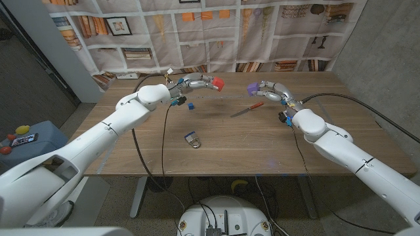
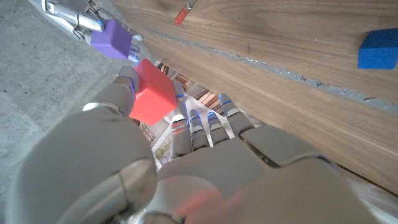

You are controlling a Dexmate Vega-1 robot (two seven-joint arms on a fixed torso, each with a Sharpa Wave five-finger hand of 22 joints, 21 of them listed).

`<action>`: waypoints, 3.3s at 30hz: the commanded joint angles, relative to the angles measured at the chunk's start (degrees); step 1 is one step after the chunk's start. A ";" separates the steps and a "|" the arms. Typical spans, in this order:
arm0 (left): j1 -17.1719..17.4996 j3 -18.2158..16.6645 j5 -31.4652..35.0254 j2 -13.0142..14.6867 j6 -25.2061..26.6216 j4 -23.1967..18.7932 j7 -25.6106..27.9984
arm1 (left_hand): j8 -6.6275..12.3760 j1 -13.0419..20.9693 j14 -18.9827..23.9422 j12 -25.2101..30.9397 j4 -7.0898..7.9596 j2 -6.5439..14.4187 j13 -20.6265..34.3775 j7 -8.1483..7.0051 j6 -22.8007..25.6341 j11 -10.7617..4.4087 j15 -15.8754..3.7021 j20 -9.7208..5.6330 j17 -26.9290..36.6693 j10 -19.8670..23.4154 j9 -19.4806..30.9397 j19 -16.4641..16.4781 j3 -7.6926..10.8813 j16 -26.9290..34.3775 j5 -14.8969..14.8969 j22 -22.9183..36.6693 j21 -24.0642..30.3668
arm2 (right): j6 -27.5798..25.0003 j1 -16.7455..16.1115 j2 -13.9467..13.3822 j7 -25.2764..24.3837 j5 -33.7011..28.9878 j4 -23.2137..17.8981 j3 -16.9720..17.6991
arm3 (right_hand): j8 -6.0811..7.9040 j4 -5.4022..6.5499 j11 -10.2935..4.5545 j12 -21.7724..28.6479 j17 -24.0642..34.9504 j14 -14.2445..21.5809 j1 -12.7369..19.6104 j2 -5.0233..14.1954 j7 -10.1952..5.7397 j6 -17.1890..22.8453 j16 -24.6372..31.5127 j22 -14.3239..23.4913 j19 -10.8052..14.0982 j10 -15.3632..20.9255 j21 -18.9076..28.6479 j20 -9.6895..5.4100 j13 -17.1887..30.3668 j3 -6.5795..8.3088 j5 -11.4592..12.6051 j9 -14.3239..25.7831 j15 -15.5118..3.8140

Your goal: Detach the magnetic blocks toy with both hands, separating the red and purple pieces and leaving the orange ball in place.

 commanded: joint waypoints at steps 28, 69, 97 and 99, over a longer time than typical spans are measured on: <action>-0.15 2.12 12.74 7.80 16.62 -13.02 -0.09 | 0.36 1.83 0.57 -0.12 0.04 1.18 0.14 -4.91 6.79 -0.85 -0.61 -0.41 0.00 0.74 0.19 0.11 -1.53 0.03 0.38 0.21 0.11 | -23.71 7.92 -10.12 9.01 -15.76 -11.31 -7.07 | 4.89 -0.05 0.00 0.07 0.14 0.56 5.43 5.07 -6.07 6.14 0.01 0.05 0.58 0.69 -0.02 -0.11 0.15 -0.69 0.35 -0.13 -0.28; -1.19 8.93 26.54 8.23 27.43 -17.40 -1.87 | -1.97 2.66 -2.81 -0.93 0.42 2.20 0.17 -5.66 7.20 0.03 0.76 -0.89 0.06 -2.03 0.31 -3.59 -4.62 -0.62 0.41 0.21 -0.82 | -34.14 16.58 -8.78 24.34 -34.83 -12.09 -19.73 | 4.96 0.19 -0.16 0.01 0.13 0.90 5.37 5.18 -6.34 6.25 0.03 0.06 0.63 0.91 -0.18 0.08 0.18 -1.62 0.18 -0.44 -0.20; -1.74 13.86 37.35 6.39 32.34 -18.54 -4.35 | -3.25 1.95 -7.19 -0.72 0.47 2.31 0.14 -6.99 8.29 0.91 2.00 -0.61 0.07 -4.65 0.20 -14.44 -6.76 -0.40 0.46 -0.03 -1.16 | -36.97 16.29 -6.63 28.45 -44.50 -12.04 -23.22 | 5.36 0.10 -0.16 -0.02 0.13 1.31 5.58 5.23 -6.38 6.18 0.13 0.05 0.84 1.02 -0.17 0.09 0.19 -2.00 0.01 0.06 -0.40; -1.63 14.06 37.95 6.25 32.57 -18.57 -4.55 | -3.28 1.93 -7.28 -0.71 0.47 2.30 0.14 -6.99 8.31 0.92 2.05 -0.58 0.07 -4.70 0.19 -14.70 -6.81 -0.38 0.46 -0.03 -1.17 | -36.94 16.14 -6.62 28.70 -44.89 -12.07 -23.23 | 5.38 0.10 -0.17 -0.03 0.12 1.32 5.59 5.23 -6.38 6.15 0.13 0.05 0.84 1.02 -0.17 0.08 0.19 -2.01 0.00 0.10 -0.44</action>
